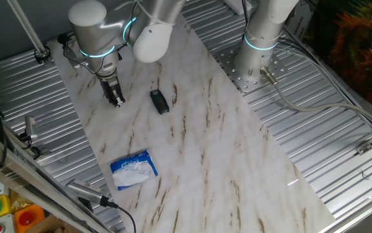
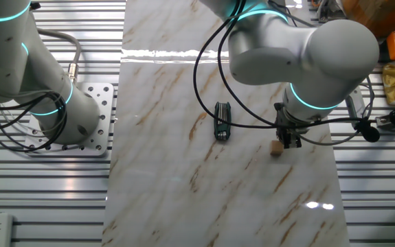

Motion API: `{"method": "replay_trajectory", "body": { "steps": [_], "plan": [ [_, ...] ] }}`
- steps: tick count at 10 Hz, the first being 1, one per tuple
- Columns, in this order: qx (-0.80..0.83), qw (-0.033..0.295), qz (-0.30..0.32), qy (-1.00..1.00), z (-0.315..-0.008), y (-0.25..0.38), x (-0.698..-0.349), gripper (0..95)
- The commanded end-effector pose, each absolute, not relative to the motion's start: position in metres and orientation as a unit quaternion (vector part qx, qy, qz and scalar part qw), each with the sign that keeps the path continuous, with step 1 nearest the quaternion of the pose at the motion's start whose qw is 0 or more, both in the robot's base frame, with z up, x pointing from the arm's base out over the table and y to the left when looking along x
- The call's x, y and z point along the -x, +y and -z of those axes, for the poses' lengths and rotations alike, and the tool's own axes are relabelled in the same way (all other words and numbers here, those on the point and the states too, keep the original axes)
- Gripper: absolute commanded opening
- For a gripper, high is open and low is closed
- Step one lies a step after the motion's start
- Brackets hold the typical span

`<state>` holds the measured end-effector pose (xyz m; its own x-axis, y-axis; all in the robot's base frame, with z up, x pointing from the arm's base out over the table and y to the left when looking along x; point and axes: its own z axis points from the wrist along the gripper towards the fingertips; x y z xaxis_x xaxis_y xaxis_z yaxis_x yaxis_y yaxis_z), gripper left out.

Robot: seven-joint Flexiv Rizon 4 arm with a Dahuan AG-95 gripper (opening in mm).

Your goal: Approach and touch the side of the small block

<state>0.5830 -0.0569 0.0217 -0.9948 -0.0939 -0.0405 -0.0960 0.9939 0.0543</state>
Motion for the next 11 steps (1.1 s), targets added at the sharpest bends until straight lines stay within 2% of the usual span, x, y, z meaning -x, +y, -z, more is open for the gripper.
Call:
{"method": "replay_trajectory", "body": {
  "steps": [1, 11],
  "plan": [
    [0.049, 0.018, -0.028, 0.998, -0.0216, -0.0567, -0.5831, 0.0],
    [0.050, 0.023, -0.026, 0.998, -0.0176, -0.0583, -0.5825, 0.0]
  ]
}}
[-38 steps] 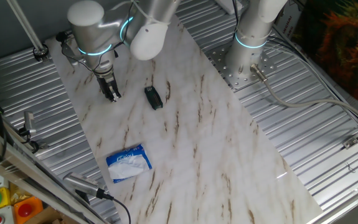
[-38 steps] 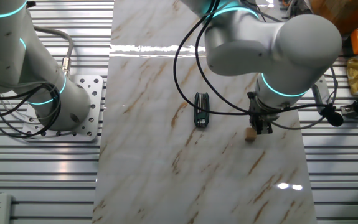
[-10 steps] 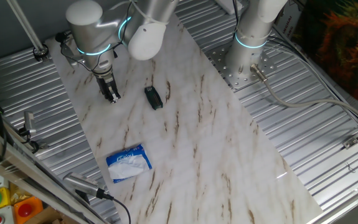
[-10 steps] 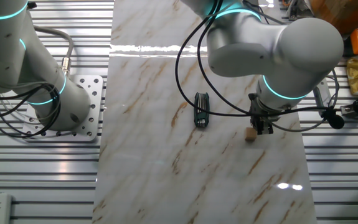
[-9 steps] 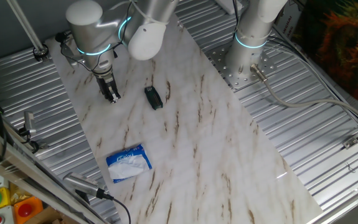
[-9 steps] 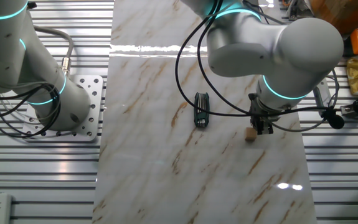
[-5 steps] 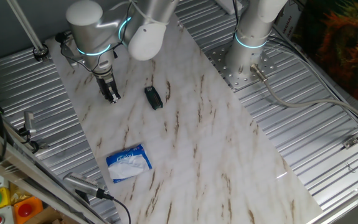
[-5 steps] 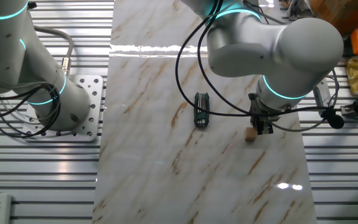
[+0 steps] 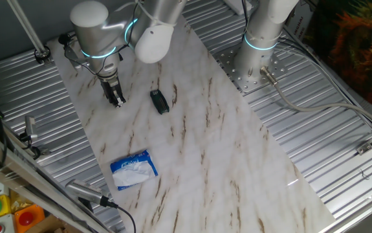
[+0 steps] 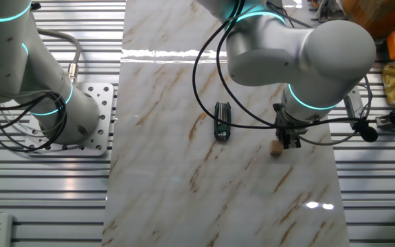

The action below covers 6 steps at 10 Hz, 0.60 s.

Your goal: Approach and touch the side of the small block

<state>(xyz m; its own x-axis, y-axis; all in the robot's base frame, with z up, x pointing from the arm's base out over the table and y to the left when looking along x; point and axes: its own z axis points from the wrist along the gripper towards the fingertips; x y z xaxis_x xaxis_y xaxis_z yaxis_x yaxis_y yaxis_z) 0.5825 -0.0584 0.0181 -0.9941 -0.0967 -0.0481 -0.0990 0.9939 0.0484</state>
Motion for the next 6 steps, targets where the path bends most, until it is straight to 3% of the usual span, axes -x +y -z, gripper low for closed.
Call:
{"method": "replay_trajectory", "body": {
  "steps": [1, 6],
  "plan": [
    [0.050, 0.024, -0.025, 0.998, -0.0173, -0.0588, -0.5824, 0.0],
    [0.061, 0.026, -0.025, 0.997, -0.0166, -0.0625, -0.5821, 0.0]
  ]
}}
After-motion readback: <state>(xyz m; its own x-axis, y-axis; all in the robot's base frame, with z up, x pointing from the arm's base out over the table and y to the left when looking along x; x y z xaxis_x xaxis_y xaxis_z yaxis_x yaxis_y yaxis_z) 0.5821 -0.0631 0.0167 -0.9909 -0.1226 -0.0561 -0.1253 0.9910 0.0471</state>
